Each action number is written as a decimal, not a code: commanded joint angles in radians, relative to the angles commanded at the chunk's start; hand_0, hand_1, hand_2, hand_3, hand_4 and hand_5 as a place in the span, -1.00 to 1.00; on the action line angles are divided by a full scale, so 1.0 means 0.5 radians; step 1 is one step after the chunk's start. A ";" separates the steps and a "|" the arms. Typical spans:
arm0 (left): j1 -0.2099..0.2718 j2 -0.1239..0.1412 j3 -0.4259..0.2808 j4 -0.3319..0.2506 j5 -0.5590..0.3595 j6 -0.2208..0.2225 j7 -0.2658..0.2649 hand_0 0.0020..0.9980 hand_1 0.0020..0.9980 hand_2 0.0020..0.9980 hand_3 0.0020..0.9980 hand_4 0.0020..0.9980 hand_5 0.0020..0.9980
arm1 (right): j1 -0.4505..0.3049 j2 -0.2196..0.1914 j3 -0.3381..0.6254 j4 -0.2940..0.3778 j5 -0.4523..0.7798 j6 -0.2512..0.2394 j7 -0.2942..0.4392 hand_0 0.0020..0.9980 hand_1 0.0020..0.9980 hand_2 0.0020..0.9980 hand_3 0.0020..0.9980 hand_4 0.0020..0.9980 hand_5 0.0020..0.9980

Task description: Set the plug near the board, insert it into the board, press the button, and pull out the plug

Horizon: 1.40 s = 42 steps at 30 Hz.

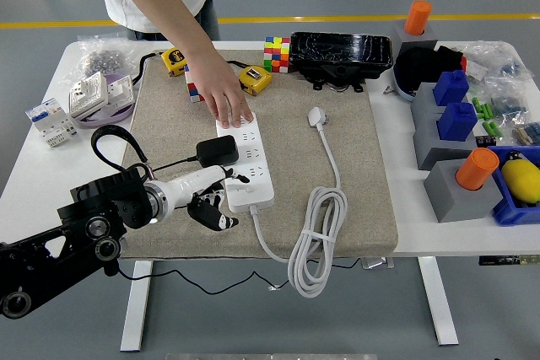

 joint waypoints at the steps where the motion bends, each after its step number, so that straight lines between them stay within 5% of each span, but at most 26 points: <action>1: -0.007 -0.003 0.008 0.006 -0.002 0.000 0.001 -0.87 -0.85 -0.73 0.77 0.44 -1.00 | 0.000 0.000 0.001 -0.001 0.000 0.000 0.000 0.36 0.38 0.39 0.20 0.88 0.07; 42: -0.097 -0.050 0.100 0.132 -0.040 -0.011 0.056 -0.87 -0.85 -0.73 0.74 0.45 -1.00 | 0.005 0.006 0.023 0.000 -0.004 0.001 0.000 0.36 0.38 0.39 0.20 0.88 0.07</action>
